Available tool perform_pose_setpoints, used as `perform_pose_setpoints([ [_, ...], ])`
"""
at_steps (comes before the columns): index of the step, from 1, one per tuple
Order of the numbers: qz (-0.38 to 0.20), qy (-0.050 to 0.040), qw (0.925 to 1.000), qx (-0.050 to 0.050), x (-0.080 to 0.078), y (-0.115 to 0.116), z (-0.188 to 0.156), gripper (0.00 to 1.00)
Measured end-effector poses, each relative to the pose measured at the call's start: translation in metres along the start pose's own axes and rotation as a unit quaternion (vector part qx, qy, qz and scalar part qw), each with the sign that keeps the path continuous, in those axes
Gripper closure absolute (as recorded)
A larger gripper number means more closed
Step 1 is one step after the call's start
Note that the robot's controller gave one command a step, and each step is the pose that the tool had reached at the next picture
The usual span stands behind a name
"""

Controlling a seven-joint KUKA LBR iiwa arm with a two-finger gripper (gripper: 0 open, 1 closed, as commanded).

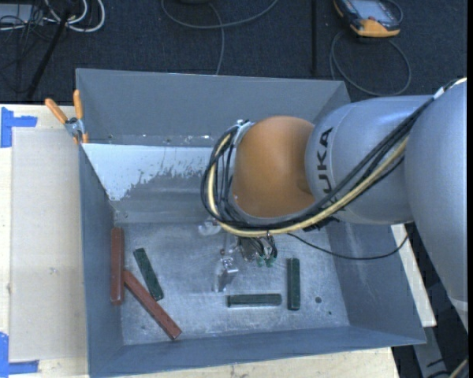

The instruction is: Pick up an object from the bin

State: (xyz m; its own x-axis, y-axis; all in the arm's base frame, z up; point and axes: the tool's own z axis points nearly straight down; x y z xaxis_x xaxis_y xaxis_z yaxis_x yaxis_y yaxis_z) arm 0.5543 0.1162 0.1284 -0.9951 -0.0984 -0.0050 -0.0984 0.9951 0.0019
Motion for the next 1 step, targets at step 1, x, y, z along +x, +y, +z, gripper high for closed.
perform_pose_setpoints([
  [1, -0.060, 0.0029, 0.9982, 0.000, 0.0224, -0.0496, 0.0479, 1.00],
])
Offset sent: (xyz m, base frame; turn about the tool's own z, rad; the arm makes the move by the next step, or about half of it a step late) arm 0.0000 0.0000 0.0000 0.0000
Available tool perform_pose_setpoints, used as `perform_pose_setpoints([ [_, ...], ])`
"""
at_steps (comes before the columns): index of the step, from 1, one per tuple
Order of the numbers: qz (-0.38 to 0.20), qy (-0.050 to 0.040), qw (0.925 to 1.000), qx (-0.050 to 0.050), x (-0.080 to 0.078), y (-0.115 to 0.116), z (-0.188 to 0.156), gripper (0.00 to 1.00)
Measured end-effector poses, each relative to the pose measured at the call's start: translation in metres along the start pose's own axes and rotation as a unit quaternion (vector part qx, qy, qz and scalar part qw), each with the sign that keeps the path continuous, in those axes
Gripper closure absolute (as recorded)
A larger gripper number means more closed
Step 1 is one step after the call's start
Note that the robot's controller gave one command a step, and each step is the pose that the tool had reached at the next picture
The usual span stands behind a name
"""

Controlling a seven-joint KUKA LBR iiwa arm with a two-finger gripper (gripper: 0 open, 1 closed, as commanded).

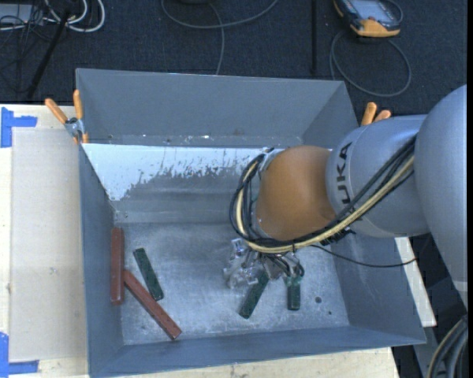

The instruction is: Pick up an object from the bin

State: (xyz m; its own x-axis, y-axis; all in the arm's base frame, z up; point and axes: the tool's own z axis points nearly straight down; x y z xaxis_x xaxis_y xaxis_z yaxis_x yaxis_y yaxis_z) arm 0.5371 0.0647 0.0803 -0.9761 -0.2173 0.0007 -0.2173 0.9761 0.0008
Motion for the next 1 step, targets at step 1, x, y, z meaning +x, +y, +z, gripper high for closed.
perform_pose_setpoints([
  [1, 0.000, -0.0001, 1.0000, 0.000, 0.0000, -0.0001, -0.0004, 0.00],
])
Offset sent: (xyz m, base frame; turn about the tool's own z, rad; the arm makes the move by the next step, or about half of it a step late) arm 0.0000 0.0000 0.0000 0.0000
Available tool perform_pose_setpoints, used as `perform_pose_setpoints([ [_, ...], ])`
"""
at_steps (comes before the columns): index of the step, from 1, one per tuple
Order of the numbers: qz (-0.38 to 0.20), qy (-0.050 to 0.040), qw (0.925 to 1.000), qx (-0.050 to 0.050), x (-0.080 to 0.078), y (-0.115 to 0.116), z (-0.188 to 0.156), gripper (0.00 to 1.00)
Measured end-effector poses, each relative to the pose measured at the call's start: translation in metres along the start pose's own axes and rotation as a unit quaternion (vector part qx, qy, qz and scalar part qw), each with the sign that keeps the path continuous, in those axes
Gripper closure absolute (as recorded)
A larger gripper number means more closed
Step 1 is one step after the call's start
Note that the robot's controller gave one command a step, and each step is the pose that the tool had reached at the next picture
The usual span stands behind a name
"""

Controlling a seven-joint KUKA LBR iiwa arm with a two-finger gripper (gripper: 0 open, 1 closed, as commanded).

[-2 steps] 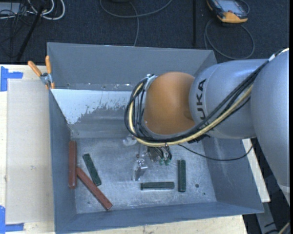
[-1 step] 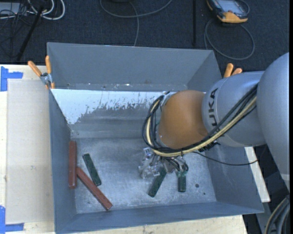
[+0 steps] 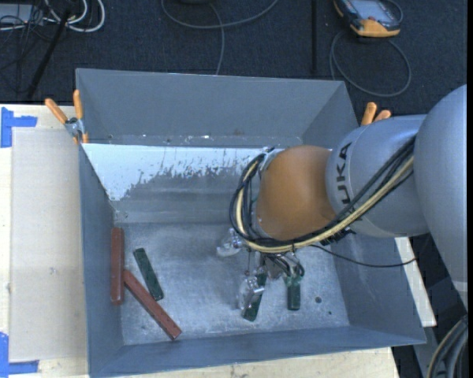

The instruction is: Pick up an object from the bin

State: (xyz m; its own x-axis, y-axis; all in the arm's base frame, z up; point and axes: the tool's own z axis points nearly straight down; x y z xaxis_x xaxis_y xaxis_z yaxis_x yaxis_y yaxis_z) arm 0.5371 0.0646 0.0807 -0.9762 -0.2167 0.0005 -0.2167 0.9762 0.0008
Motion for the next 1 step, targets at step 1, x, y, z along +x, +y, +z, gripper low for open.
perform_pose_setpoints([
  [1, 0.000, 0.0000, 1.0000, 0.000, 0.0000, 0.0000, 0.0000, 0.00],
])
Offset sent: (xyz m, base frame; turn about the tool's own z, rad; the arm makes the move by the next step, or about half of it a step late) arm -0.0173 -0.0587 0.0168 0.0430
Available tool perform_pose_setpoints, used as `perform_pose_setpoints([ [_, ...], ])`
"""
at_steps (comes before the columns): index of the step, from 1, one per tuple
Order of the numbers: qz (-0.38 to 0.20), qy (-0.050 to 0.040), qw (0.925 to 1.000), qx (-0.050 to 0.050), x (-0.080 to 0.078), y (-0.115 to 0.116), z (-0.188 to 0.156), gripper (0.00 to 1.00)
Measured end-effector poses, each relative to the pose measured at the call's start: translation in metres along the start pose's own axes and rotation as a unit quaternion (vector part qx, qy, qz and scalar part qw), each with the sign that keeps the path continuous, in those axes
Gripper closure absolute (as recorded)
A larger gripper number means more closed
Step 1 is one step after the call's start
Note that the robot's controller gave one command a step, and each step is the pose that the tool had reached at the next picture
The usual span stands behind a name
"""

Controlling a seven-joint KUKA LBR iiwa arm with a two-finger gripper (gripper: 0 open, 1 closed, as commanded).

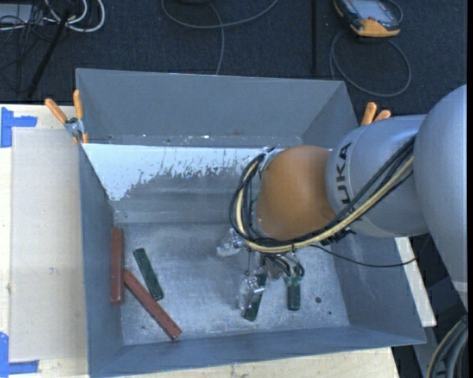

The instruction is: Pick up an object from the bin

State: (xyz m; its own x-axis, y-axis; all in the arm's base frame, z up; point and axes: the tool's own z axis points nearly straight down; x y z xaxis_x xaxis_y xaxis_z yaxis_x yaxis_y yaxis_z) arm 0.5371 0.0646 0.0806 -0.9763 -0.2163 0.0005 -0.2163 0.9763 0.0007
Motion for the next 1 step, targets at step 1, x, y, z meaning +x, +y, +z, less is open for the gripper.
perform_pose_setpoints([
  [1, 0.009, 0.0010, 1.0000, -0.001, 0.0166, -0.0267, -0.0084, 0.00],
])
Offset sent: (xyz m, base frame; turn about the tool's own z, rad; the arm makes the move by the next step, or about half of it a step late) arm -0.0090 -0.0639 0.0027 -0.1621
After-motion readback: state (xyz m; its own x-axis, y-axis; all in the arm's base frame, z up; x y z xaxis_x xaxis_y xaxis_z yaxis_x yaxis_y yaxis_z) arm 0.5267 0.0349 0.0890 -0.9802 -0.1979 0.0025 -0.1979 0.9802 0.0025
